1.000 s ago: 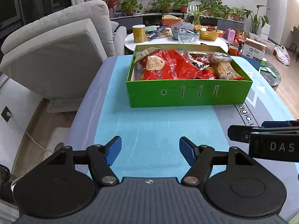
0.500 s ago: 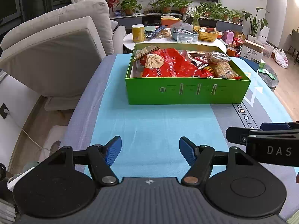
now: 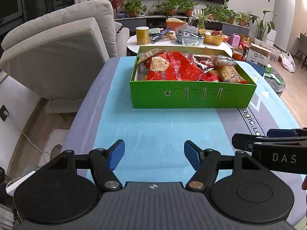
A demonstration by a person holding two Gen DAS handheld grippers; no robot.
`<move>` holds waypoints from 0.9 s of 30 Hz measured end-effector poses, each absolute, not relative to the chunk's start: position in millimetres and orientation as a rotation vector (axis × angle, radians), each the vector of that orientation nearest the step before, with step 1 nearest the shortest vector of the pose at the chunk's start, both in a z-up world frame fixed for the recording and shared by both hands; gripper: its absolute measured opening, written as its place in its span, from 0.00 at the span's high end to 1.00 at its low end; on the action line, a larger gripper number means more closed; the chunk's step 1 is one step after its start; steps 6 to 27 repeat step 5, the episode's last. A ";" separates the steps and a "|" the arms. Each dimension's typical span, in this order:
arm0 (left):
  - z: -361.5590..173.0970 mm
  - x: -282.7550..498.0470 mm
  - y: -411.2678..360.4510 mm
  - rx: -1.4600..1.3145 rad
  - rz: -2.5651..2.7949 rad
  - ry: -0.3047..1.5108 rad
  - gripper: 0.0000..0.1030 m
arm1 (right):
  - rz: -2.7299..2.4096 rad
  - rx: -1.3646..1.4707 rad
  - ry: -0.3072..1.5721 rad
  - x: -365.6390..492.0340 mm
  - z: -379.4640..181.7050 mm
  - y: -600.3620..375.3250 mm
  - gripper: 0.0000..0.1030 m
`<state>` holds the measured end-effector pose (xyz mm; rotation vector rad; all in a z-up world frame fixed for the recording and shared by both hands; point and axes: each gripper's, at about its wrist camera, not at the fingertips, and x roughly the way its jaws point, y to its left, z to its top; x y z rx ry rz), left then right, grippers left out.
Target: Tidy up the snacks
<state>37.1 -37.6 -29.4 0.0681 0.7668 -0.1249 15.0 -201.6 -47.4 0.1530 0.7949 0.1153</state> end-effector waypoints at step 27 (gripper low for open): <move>-29.8 36.0 -37.5 0.065 -0.123 0.768 0.36 | 0.114 0.150 0.790 13.7 -46.4 -201.8 0.20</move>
